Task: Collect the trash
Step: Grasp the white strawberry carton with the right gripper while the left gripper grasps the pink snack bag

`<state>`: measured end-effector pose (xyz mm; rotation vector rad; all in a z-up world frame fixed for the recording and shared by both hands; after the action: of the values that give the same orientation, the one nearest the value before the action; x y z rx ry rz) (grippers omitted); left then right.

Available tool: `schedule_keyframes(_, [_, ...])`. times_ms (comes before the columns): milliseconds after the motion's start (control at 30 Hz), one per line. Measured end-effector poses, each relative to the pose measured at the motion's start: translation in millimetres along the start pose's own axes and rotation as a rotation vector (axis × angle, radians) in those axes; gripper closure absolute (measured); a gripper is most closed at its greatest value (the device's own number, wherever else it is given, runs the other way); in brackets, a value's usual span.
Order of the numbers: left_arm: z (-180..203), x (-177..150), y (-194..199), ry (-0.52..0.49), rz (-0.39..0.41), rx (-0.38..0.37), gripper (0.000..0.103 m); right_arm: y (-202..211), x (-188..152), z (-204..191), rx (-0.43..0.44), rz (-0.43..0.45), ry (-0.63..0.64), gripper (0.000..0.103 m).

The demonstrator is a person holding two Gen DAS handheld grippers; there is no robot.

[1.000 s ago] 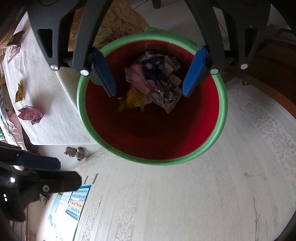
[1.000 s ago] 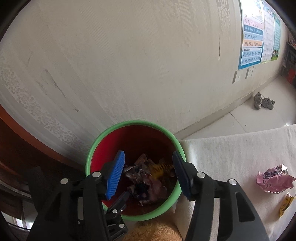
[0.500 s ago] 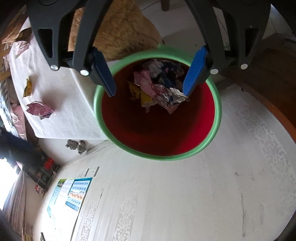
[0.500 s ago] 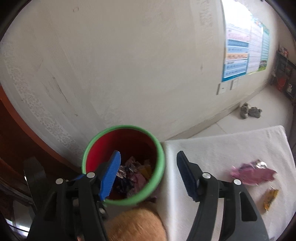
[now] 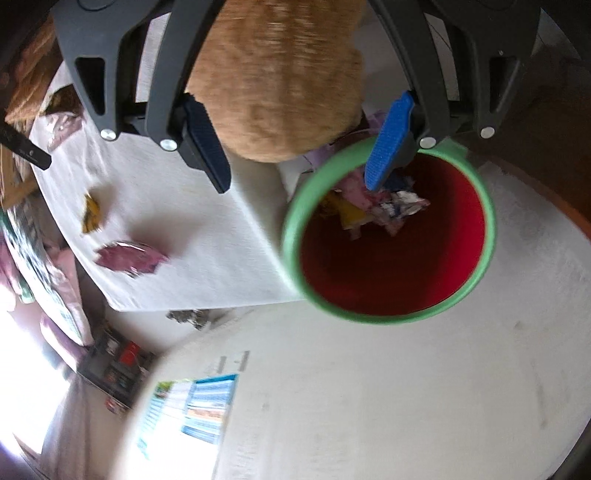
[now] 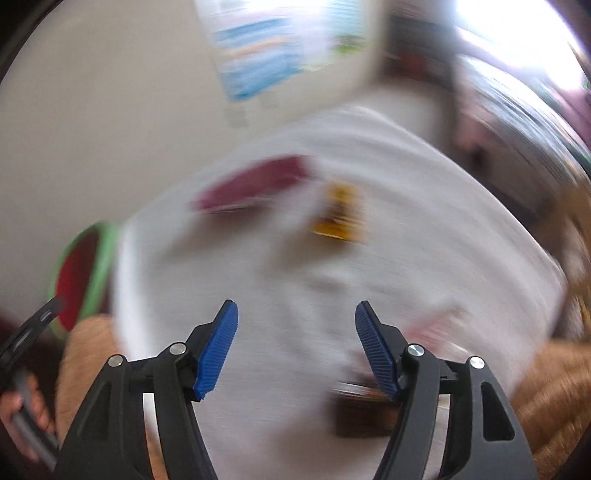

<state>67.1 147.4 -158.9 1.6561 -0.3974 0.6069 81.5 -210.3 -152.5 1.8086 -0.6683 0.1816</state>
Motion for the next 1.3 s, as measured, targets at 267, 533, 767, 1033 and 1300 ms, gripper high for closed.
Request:
schedule_keyframes(267, [61.5, -1.5, 24.8, -0.109, 0.048, -0.074, 0.027, -20.2, -27.9, 63.7, 0.002, -0.073, -0.265, 0.038])
schedule_keyframes(533, [92.7, 2.0, 22.9, -0.195, 0.059, -0.077, 0.027, -43.9, -16.0, 18.2, 0.135, -0.153, -0.12, 0.09])
schedule_keyframes(767, [139.4, 25.1, 9.8, -0.335, 0.118, -0.099, 0.022, -35.7, 37.1, -31.0, 0.189, -0.141, 0.164, 0.096])
schedule_keyframes(1033, [209.2, 40.4, -34.2, -0.439, 0.107, -0.144, 0.022, -47.8, 45.2, -10.3, 0.184, -0.099, 0.143, 0.062])
schedule_keyframes(1300, [273.0, 53.9, -77.3, -0.537, 0.116, -0.135, 0.022, -52.9, 53.7, 11.6, 0.253, -0.127, -0.009, 0.054])
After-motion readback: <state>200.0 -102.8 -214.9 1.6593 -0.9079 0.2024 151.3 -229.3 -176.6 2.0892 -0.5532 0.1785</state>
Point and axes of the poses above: each gripper's, at about its wrist camera, not at the fingertips, and y roughly against the way its jaws point, z to its right, x to its top, the point moved 10 cm from there along -y, roughly the way its jaws point, and after that the axes turned 14 degrees about x, right-handed, at the moved point
